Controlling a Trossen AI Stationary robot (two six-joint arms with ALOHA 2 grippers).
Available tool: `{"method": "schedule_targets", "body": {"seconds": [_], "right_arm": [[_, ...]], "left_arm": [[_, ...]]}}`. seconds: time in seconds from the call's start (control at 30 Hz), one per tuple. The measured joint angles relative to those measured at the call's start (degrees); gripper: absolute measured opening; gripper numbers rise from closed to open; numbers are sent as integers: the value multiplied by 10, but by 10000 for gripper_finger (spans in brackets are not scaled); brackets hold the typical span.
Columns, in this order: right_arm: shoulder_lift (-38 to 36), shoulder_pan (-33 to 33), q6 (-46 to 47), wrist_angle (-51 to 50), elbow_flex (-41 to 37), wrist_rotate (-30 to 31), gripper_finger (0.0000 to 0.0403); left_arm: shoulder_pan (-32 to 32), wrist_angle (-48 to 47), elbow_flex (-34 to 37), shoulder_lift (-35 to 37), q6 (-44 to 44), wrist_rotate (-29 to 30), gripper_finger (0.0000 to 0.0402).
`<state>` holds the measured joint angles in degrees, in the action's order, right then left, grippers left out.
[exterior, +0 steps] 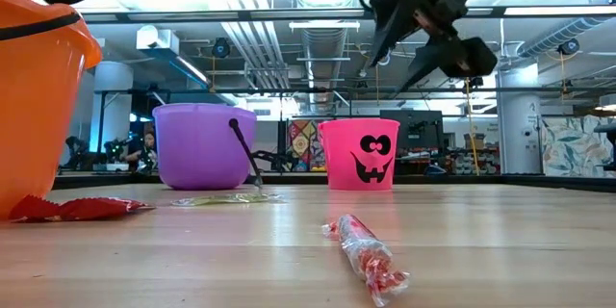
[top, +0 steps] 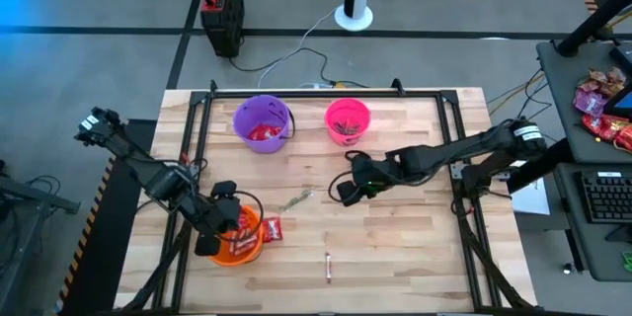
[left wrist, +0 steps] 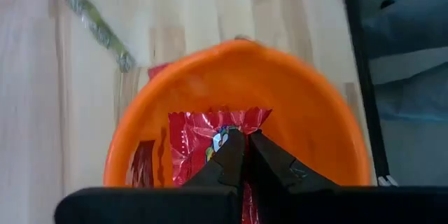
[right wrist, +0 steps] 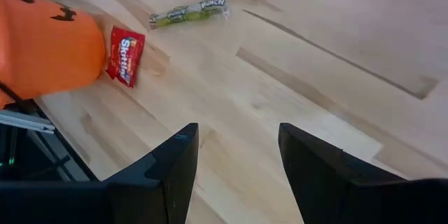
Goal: Sort candy by brand, put in halloween buckets
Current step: Put the red candy into the purple bucket
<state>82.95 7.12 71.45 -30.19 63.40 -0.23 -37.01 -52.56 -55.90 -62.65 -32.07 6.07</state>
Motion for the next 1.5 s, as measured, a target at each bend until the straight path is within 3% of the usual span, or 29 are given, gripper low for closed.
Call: {"method": "schedule_targets", "body": {"seconds": [0.2, 0.4, 0.47, 0.67, 0.77, 0.87, 1.17, 1.3, 1.5], "right_arm": [[24, 1, 5, 21, 0, -2, 192], [24, 1, 6, 39, 1, 26, 191], [23, 1, 6, 58, 1, 39, 191], [23, -11, -21, 104, 1, 67, 191], [23, -30, -53, 106, 1, 68, 191], [22, -55, -98, 116, 1, 57, 191], [22, -106, -282, 133, 1, -12, 192], [21, -115, -330, 132, 1, -13, 192], [21, -117, -355, 131, 1, -13, 192]], "left_arm": [[-1, -20, -8, 18, 34, 45, 0], [10, -45, -14, 75, 85, 259, 0], [33, -44, -14, 106, 114, 305, 0], [149, 2, -9, 176, 245, 312, 0], [241, 80, -3, 185, 324, 263, 0], [356, 141, 4, 169, 370, 166, 0], [694, 141, 7, 57, 415, -129, 0], [762, 142, 2, -1, 427, -192, 0], [769, 141, -28, -63, 430, -173, 1]]}}
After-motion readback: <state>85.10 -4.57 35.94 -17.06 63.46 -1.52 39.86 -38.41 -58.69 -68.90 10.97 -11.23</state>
